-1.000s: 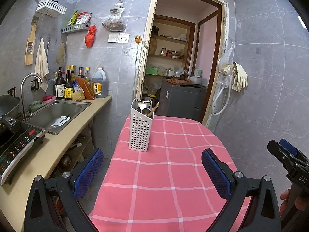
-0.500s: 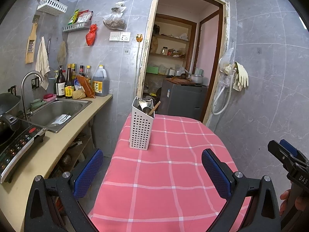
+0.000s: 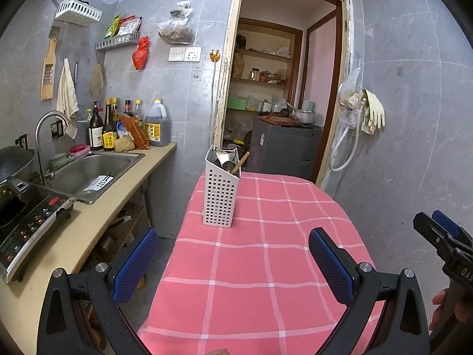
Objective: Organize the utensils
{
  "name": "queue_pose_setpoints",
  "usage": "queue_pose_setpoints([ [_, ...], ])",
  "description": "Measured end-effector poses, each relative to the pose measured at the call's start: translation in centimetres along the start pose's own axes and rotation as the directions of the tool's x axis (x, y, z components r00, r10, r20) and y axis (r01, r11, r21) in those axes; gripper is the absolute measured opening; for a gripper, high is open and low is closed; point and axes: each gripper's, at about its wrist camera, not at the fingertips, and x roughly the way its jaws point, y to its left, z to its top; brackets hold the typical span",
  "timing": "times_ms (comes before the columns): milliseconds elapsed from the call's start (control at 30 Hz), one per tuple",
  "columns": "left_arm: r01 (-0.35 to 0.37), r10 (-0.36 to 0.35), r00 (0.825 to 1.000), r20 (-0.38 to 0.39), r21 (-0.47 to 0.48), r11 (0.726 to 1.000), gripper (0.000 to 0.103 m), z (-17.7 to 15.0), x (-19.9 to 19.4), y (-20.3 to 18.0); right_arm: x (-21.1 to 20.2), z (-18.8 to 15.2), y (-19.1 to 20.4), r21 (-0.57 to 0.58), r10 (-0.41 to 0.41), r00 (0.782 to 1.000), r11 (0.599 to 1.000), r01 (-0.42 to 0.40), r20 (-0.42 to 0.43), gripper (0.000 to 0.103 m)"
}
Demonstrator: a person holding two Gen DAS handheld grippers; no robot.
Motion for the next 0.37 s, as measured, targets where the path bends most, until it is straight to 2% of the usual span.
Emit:
queue_pose_setpoints([
  [367, -0.008, 0.008, 1.000, -0.020, 0.009, 1.000, 0.102, 0.1, 1.0, -0.7, 1.6, -0.5, 0.2, 0.004, 0.003, 1.000, 1.000, -0.003, -0.027, 0.102],
])
